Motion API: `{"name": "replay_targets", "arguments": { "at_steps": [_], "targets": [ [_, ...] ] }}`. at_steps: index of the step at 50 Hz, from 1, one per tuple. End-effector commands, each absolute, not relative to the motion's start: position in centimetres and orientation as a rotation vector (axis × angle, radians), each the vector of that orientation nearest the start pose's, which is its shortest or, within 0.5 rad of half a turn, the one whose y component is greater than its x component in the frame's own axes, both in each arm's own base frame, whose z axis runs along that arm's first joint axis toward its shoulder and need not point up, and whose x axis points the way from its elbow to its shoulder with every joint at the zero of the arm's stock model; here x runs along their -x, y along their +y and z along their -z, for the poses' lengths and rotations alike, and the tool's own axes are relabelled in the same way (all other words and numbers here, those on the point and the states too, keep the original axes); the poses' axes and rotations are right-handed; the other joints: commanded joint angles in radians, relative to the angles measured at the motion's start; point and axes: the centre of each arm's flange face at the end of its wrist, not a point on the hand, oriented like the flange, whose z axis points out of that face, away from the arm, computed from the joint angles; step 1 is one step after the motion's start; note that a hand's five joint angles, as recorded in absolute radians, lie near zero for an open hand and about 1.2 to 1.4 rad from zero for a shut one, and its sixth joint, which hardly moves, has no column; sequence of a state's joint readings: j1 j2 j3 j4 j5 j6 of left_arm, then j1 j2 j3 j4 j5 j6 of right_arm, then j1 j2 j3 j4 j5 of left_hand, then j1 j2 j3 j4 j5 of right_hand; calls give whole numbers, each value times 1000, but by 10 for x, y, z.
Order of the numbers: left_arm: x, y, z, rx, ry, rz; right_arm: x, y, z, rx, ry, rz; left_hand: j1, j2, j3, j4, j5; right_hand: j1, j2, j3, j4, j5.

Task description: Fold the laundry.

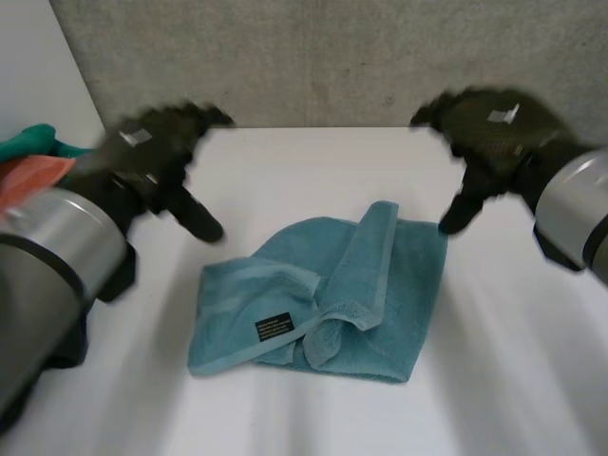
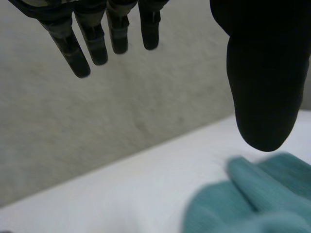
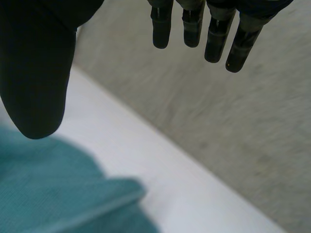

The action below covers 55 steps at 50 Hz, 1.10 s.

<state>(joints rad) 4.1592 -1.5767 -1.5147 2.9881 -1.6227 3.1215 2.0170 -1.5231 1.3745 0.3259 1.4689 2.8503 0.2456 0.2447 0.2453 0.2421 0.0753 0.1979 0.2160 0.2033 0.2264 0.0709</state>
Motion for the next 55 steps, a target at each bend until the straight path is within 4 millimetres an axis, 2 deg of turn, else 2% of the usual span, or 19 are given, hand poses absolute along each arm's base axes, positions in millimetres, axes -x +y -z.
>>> {"name": "replay_targets", "arguments": {
  "at_steps": [1, 5, 10, 13, 14, 17, 18, 22, 27, 32, 36, 41, 44, 46, 47, 48, 50, 52, 55],
  "targets": [
    [291, -166, -253, -918, 2575, 2068, -281, -158, -278, 1213, 2073, 1583, 112, 112, 112, 115, 107, -23, -41, -29, -52, -71],
    [294, -170, -230, -934, 2491, 2024, -293, -142, -256, 1222, 2012, 1549, 179, 180, 179, 183, 175, -23, -41, -29, -52, -71],
    [301, -172, -206, -960, 2451, 1971, -302, -146, -215, 1186, 2018, 1530, 335, 335, 335, 338, 330, -23, -41, -29, -52, -71],
    [303, -175, -190, -980, 2473, 1909, -306, -152, -195, 1179, 2038, 1529, 542, 543, 543, 546, 538, 136, 118, 131, 107, 88],
    [304, -176, -186, -983, 2478, 1896, -307, -154, -187, 1178, 2055, 1529, 633, 634, 634, 637, 629, 291, 273, 285, 262, 243],
    [304, -177, -182, -983, 2483, 1881, -307, -157, -178, 1190, 2090, 1527, 866, 867, 866, 869, 861, 465, 447, 459, 436, 417],
    [303, -178, -182, -976, 2484, 1883, -306, -161, -174, 1186, 2118, 1542, 1026, 1027, 1026, 1030, 1022, 660, 642, 655, 632, 613],
    [304, -179, -188, -964, 2469, 1917, -304, -173, -179, 1130, 2151, 1634, 1151, 1152, 1151, 1154, 1146, 1197, 1179, 1192, 1169, 1150],
    [293, -193, -213, -870, 2413, 2008, -298, -185, -207, 1070, 2076, 1817, 1151, 1152, 1151, 1154, 1146, 1198, 1180, 1193, 1170, 1151],
    [268, -222, -229, -746, 2335, 2017, -256, -229, -233, 1087, 2153, 2058, 1151, 1152, 1151, 1154, 1146, 1198, 1180, 1193, 1170, 1151],
    [245, -241, -239, -692, 2274, 1983, -229, -252, -247, 1145, 2225, 2194, 1151, 1152, 1151, 1154, 1146, 1198, 1180, 1193, 1170, 1151],
    [231, -245, -255, -726, 2253, 2001, -203, -266, -271, 1201, 2283, 2322, 1151, 1152, 1151, 1154, 1146, 1198, 1180, 1193, 1170, 1151],
    [227, -246, -258, -770, 2283, 2012, -195, -264, -285, 1229, 2291, 2357, 1151, 1152, 1151, 1154, 1146, 1198, 1180, 1193, 1170, 1151],
    [230, -243, -256, -814, 2313, 2009, -196, -260, -283, 1260, 2289, 2314, 1151, 1152, 1151, 1154, 1146, 1198, 1180, 1193, 1170, 1151],
    [232, -240, -255, -840, 2326, 2013, -197, -258, -281, 1275, 2287, 2288, 1026, 1027, 1026, 1030, 1022, 1198, 1180, 1193, 1170, 1151],
    [237, -234, -252, -888, 2358, 2010, -199, -255, -277, 1297, 2279, 2242, 691, 691, 691, 694, 686, 1198, 1180, 1193, 1170, 1151],
    [244, -227, -251, -925, 2383, 2028, -198, -254, -273, 1301, 2292, 2208, 430, 431, 430, 433, 426, 1198, 1180, 1193, 1170, 1151],
    [260, -213, -252, -952, 2445, 2073, -198, -255, -260, 1297, 2314, 2144, 271, 272, 271, 275, 267, 1198, 1180, 1193, 1170, 1151],
    [272, -201, -253, -944, 2525, 2119, -202, -256, -241, 1271, 2355, 2040, 226, 227, 227, 230, 222, 1198, 1180, 1193, 1170, 1151]
  ]
}}
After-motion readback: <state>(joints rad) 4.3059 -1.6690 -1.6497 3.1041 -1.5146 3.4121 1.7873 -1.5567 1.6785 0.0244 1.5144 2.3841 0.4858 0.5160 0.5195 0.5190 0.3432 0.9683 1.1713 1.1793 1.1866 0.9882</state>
